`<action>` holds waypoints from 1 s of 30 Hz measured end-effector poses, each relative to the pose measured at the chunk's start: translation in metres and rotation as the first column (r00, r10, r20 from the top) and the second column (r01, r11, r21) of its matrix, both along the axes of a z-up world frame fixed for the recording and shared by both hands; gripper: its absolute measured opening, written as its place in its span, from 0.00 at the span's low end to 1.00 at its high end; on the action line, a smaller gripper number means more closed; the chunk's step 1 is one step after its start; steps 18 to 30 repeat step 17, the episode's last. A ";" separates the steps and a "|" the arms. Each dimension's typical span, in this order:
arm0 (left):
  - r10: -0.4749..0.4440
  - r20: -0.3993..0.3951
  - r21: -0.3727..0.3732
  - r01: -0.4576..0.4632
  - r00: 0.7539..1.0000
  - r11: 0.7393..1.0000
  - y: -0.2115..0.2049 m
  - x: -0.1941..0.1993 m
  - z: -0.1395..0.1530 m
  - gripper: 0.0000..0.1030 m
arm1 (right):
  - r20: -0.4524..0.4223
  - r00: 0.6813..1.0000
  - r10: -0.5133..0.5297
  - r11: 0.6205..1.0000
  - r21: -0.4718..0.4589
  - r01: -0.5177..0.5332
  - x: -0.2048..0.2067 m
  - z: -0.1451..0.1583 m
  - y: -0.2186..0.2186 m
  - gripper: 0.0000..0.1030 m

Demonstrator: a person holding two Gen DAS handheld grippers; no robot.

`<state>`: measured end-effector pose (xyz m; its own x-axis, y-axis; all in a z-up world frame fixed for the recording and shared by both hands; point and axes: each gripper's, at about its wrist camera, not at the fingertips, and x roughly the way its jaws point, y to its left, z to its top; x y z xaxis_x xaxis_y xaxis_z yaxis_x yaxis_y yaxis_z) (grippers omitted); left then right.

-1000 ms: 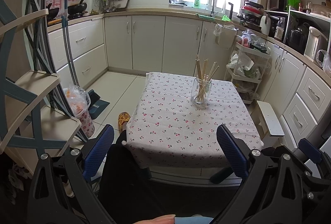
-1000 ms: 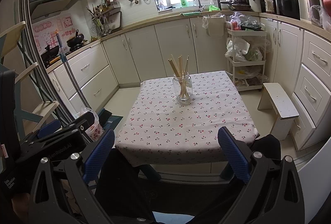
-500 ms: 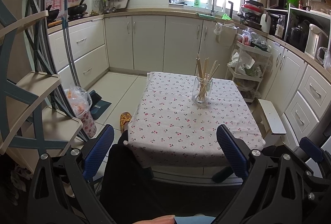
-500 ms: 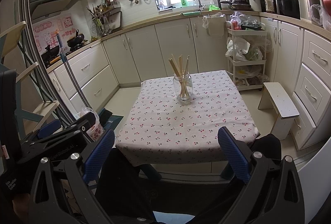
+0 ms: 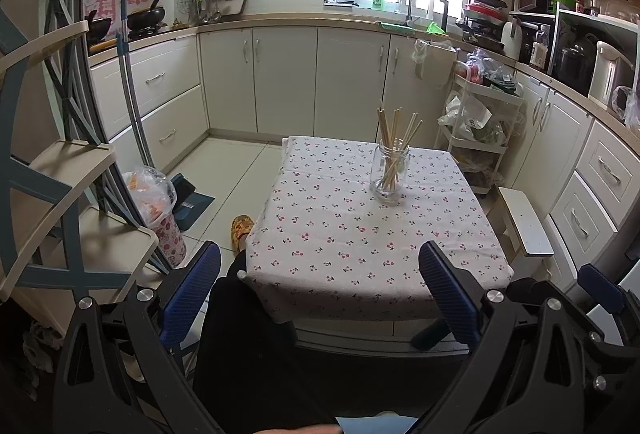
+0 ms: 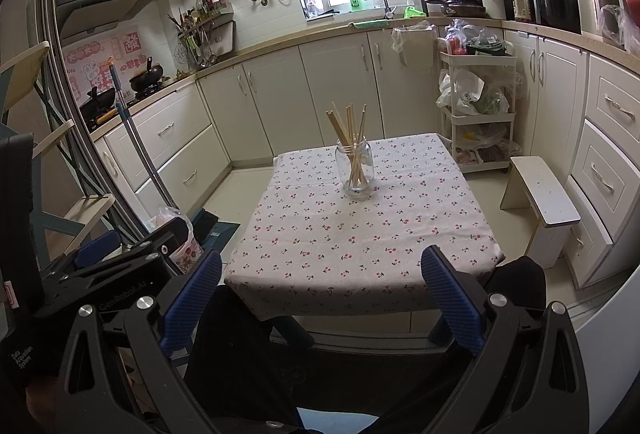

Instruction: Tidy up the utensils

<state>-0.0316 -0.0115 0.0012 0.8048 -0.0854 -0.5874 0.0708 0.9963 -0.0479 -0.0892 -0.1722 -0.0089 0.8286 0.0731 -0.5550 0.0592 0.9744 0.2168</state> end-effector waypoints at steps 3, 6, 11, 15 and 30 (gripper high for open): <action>-0.010 0.045 -0.001 0.010 0.999 1.000 -0.001 -0.006 0.003 0.93 | -0.002 1.000 -0.004 1.000 0.003 0.004 -0.003 -0.002 0.006 0.93; -0.008 0.055 0.036 0.006 0.998 0.999 -0.006 -0.007 0.003 0.93 | -0.001 1.000 -0.009 1.000 0.007 0.009 -0.005 -0.003 0.008 0.93; -0.005 0.036 0.006 0.005 0.999 1.000 -0.004 -0.005 0.002 0.93 | 0.025 0.999 -0.022 1.000 -0.006 0.022 -0.010 0.003 0.008 0.93; 0.003 0.037 -0.004 -0.003 0.999 1.000 -0.001 -0.005 0.003 0.93 | 0.026 0.999 -0.019 1.000 -0.005 0.020 -0.010 0.003 0.009 0.93; 0.002 0.034 -0.003 -0.002 0.999 1.000 -0.001 -0.005 0.002 0.93 | 0.027 0.999 -0.019 1.000 -0.006 0.019 -0.010 0.003 0.009 0.93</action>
